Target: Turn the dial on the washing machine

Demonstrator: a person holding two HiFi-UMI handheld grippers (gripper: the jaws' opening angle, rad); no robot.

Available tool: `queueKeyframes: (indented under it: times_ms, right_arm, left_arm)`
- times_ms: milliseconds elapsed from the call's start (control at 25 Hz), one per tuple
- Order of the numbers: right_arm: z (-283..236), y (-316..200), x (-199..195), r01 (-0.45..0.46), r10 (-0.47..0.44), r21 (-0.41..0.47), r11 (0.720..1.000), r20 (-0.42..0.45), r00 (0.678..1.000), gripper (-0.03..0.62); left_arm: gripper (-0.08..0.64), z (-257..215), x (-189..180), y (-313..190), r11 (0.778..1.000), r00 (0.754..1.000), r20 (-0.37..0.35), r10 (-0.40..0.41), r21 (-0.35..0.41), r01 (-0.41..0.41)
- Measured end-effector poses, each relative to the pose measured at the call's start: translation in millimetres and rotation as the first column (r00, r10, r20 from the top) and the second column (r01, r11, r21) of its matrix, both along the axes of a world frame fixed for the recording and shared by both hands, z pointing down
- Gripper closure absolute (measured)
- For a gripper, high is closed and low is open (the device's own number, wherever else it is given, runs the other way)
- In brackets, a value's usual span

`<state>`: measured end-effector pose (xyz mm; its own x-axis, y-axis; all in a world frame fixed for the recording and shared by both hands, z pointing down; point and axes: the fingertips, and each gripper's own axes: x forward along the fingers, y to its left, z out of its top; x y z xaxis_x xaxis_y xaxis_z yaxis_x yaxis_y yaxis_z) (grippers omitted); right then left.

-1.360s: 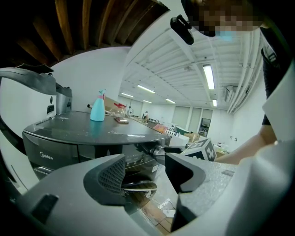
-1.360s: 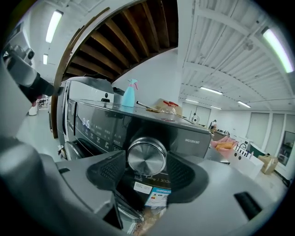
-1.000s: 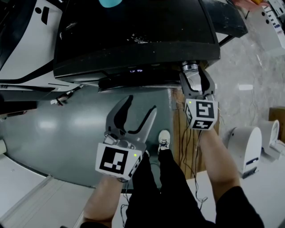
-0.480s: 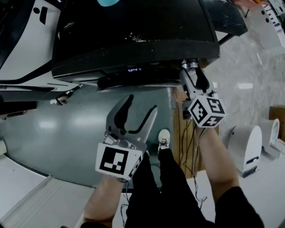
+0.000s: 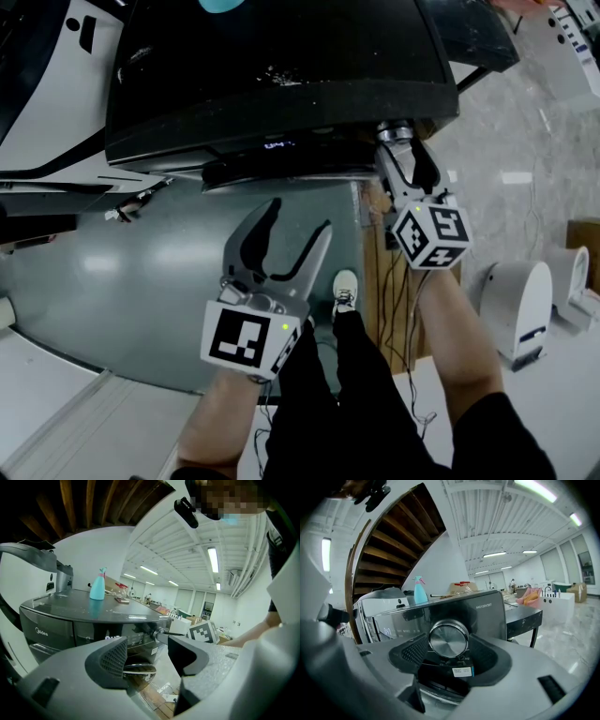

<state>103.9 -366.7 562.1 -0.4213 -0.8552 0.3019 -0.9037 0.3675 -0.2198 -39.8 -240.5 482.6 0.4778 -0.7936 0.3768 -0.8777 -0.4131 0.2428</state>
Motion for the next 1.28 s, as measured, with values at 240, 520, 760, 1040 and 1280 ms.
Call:
queueKeyframes:
  times_ms: [240, 520, 760, 1040, 1280]
  right_arm:
    - [-3, 1, -5, 0.074, -0.041, 0.09, 0.993, -0.319, 0.947, 0.319]
    - [-5, 3, -12, 0.112, -0.04, 0.131, 0.985, -0.459, 0.888, 0.331]
    - [-3, 2, -10, 0.08, -0.042, 0.096, 0.992, -0.343, 0.938, 0.336]
    - [2, 0, -1, 0.001, -0.001, -0.012, 1.0, 0.035, 0.999, 0.334]
    - [2, 0, -1, -0.003, 0.004, -0.01, 1.0, 0.062, 0.998, 0.333]
  left_arm:
    - [0.307, 2, 0, 3, 1.0, 1.0, 0.0, -0.001, -0.004, 0.001]
    - [0.307, 5, -1, 7, 1.0, 1.0, 0.0, -0.003, -0.009, 0.003]
    - [0.307, 5, -1, 8, 1.0, 1.0, -0.002, -0.006, -0.005, 0.006]
    - [0.307, 8, 0, 9, 1.0, 1.0, -0.006, -0.01, -0.012, 0.01]
    - [0.307, 9, 1, 9, 1.0, 1.0, -0.006, -0.011, -0.007, 0.011]
